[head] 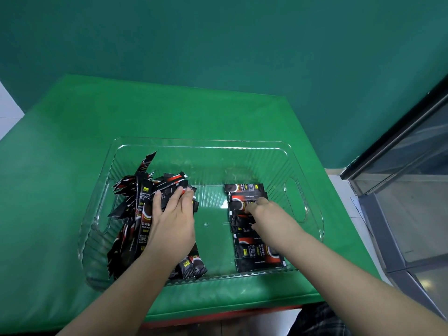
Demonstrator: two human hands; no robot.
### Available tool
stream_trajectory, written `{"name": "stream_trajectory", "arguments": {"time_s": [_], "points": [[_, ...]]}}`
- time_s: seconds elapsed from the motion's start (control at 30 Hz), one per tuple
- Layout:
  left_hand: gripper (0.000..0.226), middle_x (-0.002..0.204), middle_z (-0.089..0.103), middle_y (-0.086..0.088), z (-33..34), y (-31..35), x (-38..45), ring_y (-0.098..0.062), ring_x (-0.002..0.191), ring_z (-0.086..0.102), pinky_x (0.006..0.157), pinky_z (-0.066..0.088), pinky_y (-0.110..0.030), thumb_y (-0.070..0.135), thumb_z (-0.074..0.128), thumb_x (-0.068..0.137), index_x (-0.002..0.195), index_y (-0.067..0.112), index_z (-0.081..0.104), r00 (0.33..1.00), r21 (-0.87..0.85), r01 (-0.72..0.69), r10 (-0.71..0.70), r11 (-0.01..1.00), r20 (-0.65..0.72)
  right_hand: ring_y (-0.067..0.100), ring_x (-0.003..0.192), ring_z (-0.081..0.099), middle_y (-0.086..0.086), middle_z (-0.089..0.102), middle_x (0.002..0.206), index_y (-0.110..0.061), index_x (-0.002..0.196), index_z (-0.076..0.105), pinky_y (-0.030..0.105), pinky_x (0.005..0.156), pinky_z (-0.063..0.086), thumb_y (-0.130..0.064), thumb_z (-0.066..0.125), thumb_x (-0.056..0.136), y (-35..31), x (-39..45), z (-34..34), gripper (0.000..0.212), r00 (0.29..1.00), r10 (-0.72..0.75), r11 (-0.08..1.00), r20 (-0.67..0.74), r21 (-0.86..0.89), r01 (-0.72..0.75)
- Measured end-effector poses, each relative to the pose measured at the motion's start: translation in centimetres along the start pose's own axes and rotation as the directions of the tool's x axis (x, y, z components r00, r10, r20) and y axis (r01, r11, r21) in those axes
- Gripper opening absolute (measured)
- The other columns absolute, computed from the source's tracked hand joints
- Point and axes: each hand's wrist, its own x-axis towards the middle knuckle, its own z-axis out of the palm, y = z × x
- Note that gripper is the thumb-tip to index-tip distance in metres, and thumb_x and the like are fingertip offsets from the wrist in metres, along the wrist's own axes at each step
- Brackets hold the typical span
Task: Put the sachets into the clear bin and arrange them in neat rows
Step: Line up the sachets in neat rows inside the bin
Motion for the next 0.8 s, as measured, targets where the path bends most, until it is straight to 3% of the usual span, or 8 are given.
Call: {"name": "stream_trajectory", "arguments": {"time_s": [0.23,0.4,0.53,0.7,0.8], "points": [[0.070,0.140,0.051,-0.010,0.0,0.0,0.0,-0.021,0.140,0.033,0.107,-0.022,-0.041,0.000,0.069,0.073,0.137,0.000,0.040,1.000,-0.016,0.010,-0.010,1.000,-0.005,0.023,0.111,0.048,0.008,0.054,0.119,-0.010,0.122,0.051,0.029,0.089,0.045,0.007,0.059,0.081,-0.2,-1.1,0.9,0.045,0.999,0.013,0.999,-0.030,-0.034,-0.014],[0.072,0.130,0.059,-0.011,0.4,-0.1,0.2,-0.024,0.133,0.044,0.110,-0.010,-0.045,0.000,0.076,0.063,0.130,-0.001,0.048,1.000,-0.009,-0.006,0.006,1.000,-0.017,0.024,0.108,0.048,0.006,0.055,0.115,-0.012,0.123,0.054,0.032,0.084,0.044,0.009,0.056,0.079,-0.5,-1.1,1.0,0.049,0.997,-0.020,0.997,-0.077,-0.072,0.014],[0.071,0.135,0.056,-0.010,0.4,-0.2,0.1,-0.022,0.136,0.039,0.110,-0.013,-0.044,0.000,0.073,0.068,0.133,0.000,0.045,1.000,-0.012,-0.002,0.001,1.000,-0.028,0.023,0.105,0.049,0.006,0.055,0.113,-0.011,0.122,0.054,0.031,0.083,0.042,0.012,0.053,0.075,-0.7,-1.3,1.0,0.052,0.995,-0.016,0.997,-0.099,-0.077,0.008],[0.075,0.129,0.060,-0.010,0.6,-0.2,0.1,-0.023,0.132,0.045,0.111,-0.005,-0.047,0.001,0.079,0.061,0.130,-0.001,0.048,0.999,0.006,-0.004,0.005,1.000,-0.047,0.023,0.102,0.052,0.005,0.058,0.110,-0.014,0.118,0.057,0.029,0.082,0.041,0.009,0.054,0.077,-0.9,-1.0,1.3,0.047,0.994,-0.030,0.999,-0.109,-0.022,0.028],[0.077,0.125,0.063,-0.010,0.6,-0.2,0.2,-0.023,0.128,0.050,0.110,-0.004,-0.046,0.001,0.082,0.055,0.126,-0.002,0.051,0.998,0.023,-0.016,0.017,1.000,-0.068,0.023,0.109,0.052,0.004,0.061,0.116,-0.015,0.120,0.059,0.030,0.092,0.041,-0.005,0.058,0.086,-1.5,-0.3,0.8,0.036,0.984,-0.096,0.984,-0.151,0.134,0.116]]}}
